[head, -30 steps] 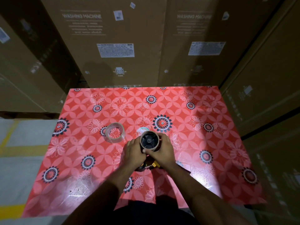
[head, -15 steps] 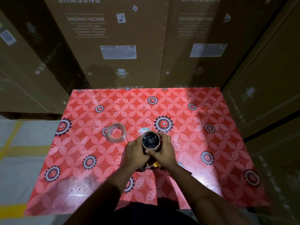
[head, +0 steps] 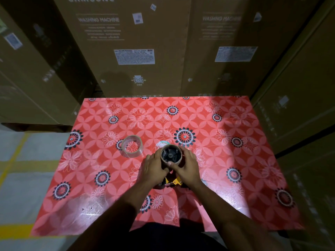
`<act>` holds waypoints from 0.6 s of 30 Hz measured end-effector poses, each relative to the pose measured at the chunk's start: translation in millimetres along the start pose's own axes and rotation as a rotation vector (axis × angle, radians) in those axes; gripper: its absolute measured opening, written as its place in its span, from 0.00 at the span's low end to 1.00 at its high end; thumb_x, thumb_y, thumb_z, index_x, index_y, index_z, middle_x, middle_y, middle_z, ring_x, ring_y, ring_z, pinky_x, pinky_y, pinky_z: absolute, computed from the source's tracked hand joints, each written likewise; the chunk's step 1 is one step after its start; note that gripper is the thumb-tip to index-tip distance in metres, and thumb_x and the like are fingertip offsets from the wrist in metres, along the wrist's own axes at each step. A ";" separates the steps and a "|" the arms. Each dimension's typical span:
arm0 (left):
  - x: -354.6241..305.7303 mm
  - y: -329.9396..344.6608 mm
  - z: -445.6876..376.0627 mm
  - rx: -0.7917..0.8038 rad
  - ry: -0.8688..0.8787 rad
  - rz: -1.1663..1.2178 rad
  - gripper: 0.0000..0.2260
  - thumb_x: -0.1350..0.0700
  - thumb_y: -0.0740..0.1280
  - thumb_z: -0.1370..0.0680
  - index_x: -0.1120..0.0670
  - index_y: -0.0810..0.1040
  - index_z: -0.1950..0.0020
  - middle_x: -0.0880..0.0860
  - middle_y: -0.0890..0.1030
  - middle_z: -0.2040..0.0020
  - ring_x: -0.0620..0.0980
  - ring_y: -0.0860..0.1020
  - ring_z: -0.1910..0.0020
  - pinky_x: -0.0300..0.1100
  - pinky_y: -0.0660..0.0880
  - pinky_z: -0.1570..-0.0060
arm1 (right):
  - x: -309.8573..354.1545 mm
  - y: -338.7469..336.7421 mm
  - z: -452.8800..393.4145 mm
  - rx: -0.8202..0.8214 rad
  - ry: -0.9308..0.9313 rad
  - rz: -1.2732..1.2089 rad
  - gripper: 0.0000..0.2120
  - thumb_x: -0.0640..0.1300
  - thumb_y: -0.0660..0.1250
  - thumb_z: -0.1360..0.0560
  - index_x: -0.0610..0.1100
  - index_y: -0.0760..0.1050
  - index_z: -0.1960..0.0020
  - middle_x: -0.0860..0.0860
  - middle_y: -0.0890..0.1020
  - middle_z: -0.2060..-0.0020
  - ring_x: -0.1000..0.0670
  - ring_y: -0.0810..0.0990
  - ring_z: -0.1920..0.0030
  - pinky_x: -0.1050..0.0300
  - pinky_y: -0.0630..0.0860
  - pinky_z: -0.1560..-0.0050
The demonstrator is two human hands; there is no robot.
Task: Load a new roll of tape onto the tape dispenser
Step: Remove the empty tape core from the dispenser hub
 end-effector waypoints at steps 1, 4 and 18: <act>1.1 0.8 -0.2 -0.001 0.007 0.006 0.35 0.45 0.71 0.31 0.42 0.61 0.26 0.50 0.79 0.39 0.53 0.72 0.41 0.55 0.75 0.44 | -3.2 -0.2 0.9 0.014 0.018 -0.011 0.38 0.65 0.69 0.30 0.54 0.64 0.24 0.54 0.76 0.36 0.52 0.72 0.35 0.53 0.71 0.39; 1.3 1.5 -0.3 0.000 0.029 -0.027 0.37 0.40 0.69 0.31 0.44 0.60 0.26 0.50 0.79 0.40 0.54 0.72 0.42 0.54 0.75 0.46 | -6.3 -2.6 1.3 0.029 0.077 -0.085 0.36 0.54 0.68 0.28 0.56 0.58 0.24 0.52 0.78 0.34 0.50 0.75 0.33 0.45 0.75 0.35; -1.8 0.6 -0.1 -0.018 0.039 -0.027 0.35 0.46 0.69 0.30 0.43 0.60 0.25 0.49 0.77 0.36 0.53 0.71 0.41 0.55 0.74 0.41 | 4.2 0.9 4.7 0.042 0.035 0.044 0.47 0.59 0.73 0.31 0.49 0.54 0.20 0.50 0.74 0.32 0.49 0.69 0.33 0.48 0.71 0.36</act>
Point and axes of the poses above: each hand's wrist, its own z-axis away from the middle knuckle, its own y-axis out of the palm, x = y × z, the point moved 5 cm from there along -z, towards the middle knuckle
